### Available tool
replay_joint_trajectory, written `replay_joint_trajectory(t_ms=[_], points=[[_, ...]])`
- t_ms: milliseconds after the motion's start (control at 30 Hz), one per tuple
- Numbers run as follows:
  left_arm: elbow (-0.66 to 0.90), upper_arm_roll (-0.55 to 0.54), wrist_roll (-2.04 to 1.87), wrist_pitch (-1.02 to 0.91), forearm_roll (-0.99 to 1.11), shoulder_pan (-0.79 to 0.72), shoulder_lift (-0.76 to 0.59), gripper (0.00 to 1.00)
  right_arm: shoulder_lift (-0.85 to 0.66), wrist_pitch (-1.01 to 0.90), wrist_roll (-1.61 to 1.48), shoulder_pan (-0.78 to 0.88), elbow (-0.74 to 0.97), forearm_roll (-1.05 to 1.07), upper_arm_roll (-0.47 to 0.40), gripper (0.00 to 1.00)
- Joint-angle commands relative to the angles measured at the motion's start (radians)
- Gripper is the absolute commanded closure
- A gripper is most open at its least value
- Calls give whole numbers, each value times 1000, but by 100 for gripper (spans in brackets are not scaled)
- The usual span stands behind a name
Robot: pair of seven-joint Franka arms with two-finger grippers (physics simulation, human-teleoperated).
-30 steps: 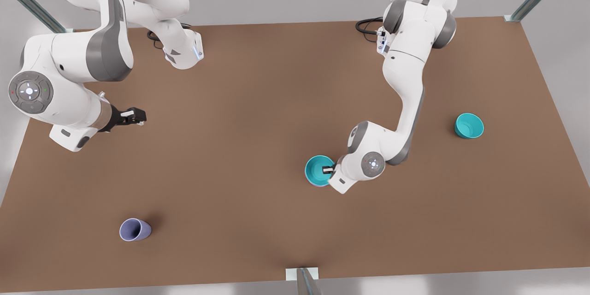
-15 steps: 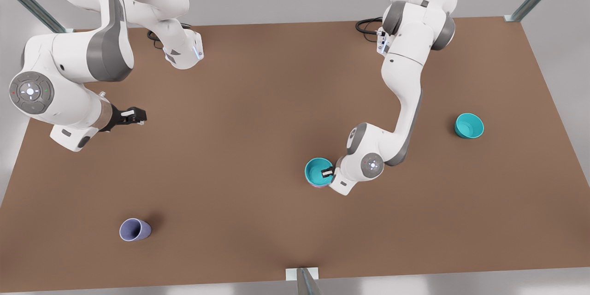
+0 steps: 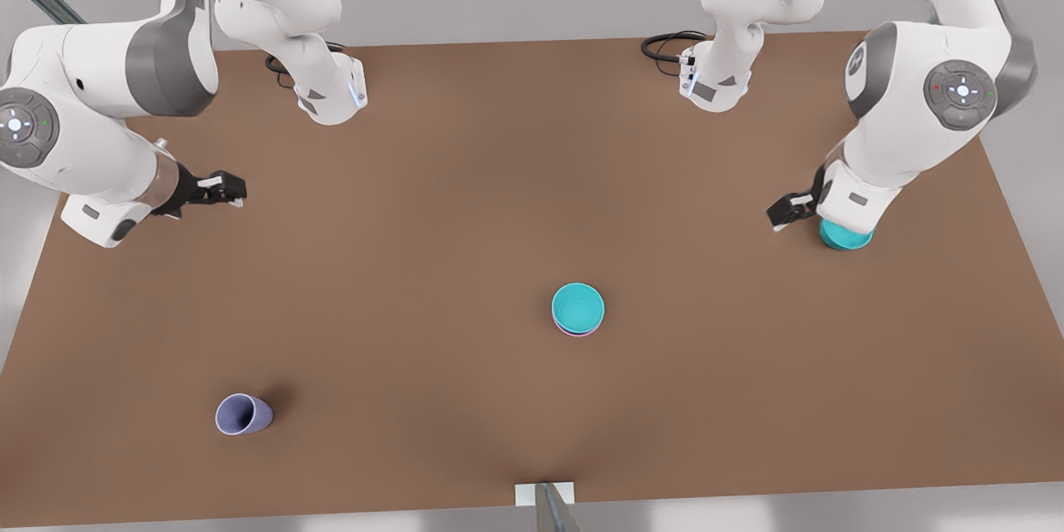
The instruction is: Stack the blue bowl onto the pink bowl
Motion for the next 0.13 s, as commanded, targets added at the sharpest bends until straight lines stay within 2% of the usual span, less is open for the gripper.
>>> replay_joint_trajectory(t_ms=[0, 100], points=[[-3, 0, 241, -62, -5, 8, -11, 0, 0, 7, 1, 0, -1, 0, 0, 0], [-2, 0, 241, -62, -5, 14, -8, 0, 0, 7, 1, 0, 1, 0, 0, 0]])
